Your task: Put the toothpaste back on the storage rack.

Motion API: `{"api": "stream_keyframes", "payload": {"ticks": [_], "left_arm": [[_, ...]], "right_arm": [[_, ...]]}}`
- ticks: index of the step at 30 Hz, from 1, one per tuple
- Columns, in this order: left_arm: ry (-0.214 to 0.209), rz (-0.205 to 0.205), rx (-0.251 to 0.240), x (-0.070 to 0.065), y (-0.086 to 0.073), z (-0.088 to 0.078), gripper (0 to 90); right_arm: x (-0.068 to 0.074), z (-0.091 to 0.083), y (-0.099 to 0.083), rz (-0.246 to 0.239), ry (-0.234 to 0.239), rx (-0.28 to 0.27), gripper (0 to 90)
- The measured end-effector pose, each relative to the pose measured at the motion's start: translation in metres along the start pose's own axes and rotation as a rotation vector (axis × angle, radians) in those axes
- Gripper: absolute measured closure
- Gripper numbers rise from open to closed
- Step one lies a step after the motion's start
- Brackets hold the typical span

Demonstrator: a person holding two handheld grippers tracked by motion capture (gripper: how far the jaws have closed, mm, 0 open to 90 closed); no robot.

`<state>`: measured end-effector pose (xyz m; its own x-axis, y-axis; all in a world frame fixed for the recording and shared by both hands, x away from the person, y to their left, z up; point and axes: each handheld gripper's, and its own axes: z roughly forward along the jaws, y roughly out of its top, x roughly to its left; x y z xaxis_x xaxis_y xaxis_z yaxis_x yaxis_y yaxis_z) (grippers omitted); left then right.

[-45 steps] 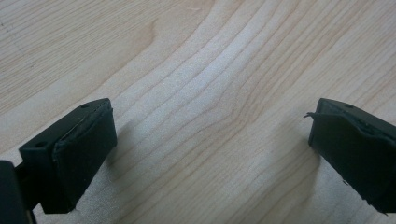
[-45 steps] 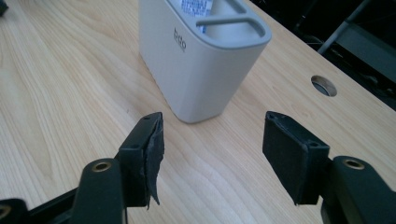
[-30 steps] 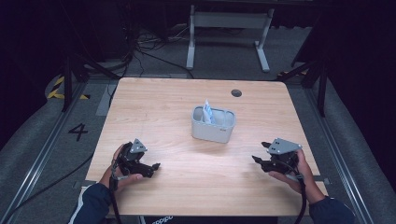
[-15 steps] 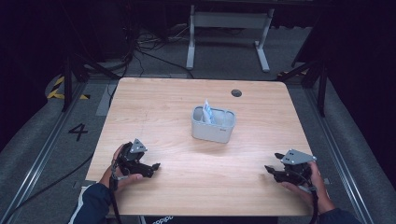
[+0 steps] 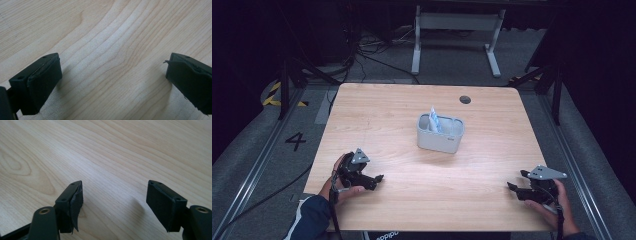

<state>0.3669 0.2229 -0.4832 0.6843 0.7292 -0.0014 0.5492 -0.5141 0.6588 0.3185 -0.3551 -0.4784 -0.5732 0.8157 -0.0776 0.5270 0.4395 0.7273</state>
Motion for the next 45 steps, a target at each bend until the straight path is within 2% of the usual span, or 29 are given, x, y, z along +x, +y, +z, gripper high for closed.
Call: {"api": "stream_keyframes", "payload": {"ticks": [3, 4, 5, 9, 14, 28, 45], "left_arm": [[-0.002, 0.0, 0.0, 0.0, 0.0, 0.0, 0.7], [-0.004, 0.0, -0.001, 0.0, 0.0, 0.0, 0.7], [-0.004, 0.0, 0.0, 0.0, 0.0, 0.0, 0.6], [-0.003, 0.001, 0.0, 0.0, 0.0, 0.0, 0.6], [-0.003, 0.001, 0.0, 0.0, 0.0, 0.0, 0.6], [0.0, -0.015, 0.007, -0.002, 0.0, 0.0, 0.5], [0.001, -0.014, 0.006, -0.002, 0.0, 0.0, 0.5]], "right_arm": [[-0.007, -0.001, -0.005, 0.053, -0.006, -0.002, 29.6], [-0.007, -0.001, -0.005, 0.053, -0.006, -0.002, 29.6], [-0.012, -0.001, -0.009, 0.085, 0.007, -0.011, 29.3], [-0.018, -0.001, -0.013, 0.126, 0.019, -0.034, 28.9], [-0.018, 0.001, -0.011, 0.122, -0.003, -0.025, 24.9], [-0.02, 0.004, -0.009, 0.111, 0.003, -0.02, 22.3], [-0.021, 0.006, -0.007, 0.112, 0.007, -0.019, 21.1]]}}
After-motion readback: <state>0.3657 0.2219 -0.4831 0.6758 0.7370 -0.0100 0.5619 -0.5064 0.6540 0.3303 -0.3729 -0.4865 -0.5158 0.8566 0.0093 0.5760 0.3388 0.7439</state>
